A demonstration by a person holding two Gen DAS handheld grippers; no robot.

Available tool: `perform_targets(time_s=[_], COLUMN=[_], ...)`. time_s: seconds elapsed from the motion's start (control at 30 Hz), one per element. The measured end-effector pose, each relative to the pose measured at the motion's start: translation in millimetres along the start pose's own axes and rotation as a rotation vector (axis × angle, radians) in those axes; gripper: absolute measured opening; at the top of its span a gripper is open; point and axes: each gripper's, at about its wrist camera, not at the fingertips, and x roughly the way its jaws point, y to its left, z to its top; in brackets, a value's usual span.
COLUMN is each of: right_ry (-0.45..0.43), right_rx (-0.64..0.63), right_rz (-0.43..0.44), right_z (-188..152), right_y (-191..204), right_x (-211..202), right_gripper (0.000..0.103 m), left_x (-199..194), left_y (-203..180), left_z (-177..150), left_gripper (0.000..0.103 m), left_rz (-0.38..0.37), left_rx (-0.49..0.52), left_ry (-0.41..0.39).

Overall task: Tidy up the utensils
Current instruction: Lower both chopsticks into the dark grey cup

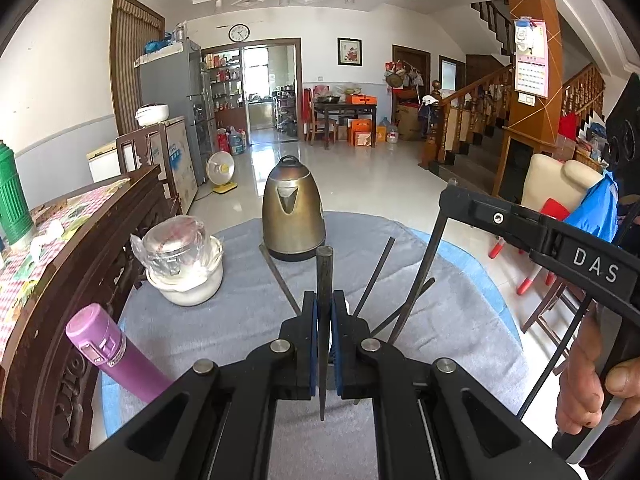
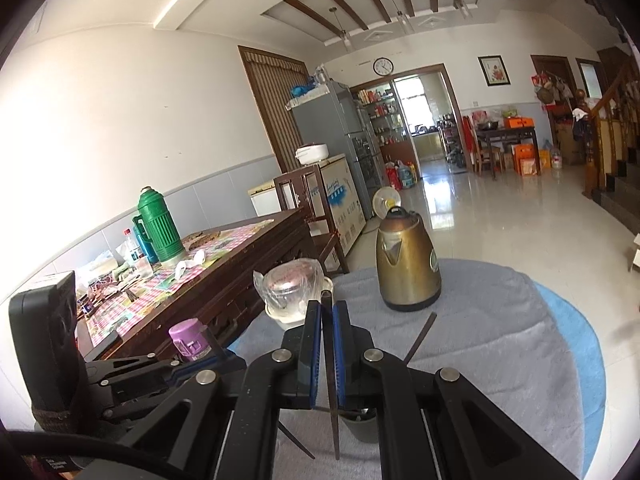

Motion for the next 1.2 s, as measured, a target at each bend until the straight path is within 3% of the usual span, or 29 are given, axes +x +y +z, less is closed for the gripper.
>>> perform_targets(time_s=[0.3, 0.63, 0.97, 1.2], right_ry=[-0.019, -0.08, -0.145, -0.137], right_rx=[-0.015, -0.022, -0.009, 0.013], right_rz=[-0.006, -0.024, -0.082, -0.12], right_z=[11.2, 34.7, 42.4, 34.8], right_y=[0.7, 0.3, -1.9, -7.8], right_x=[-4.8, -9.9, -0.3, 20.4], right_gripper=[0.007, 0.007, 0.007, 0.007], left_x=[-2.0, -9.6, -0.7, 16.7], left_y=[-5.0, 6.0, 11.2, 13.2], left_z=[16.5, 53.0, 56.9, 49.0], left_gripper=[0.007, 0.007, 0.007, 0.007], left_rz=[-0.011, -0.03, -0.06, -0.04], left_rx=[0.011, -0.028, -0.082, -0.106], left_ry=[-0.017, -0.094, -0.141, -0.15])
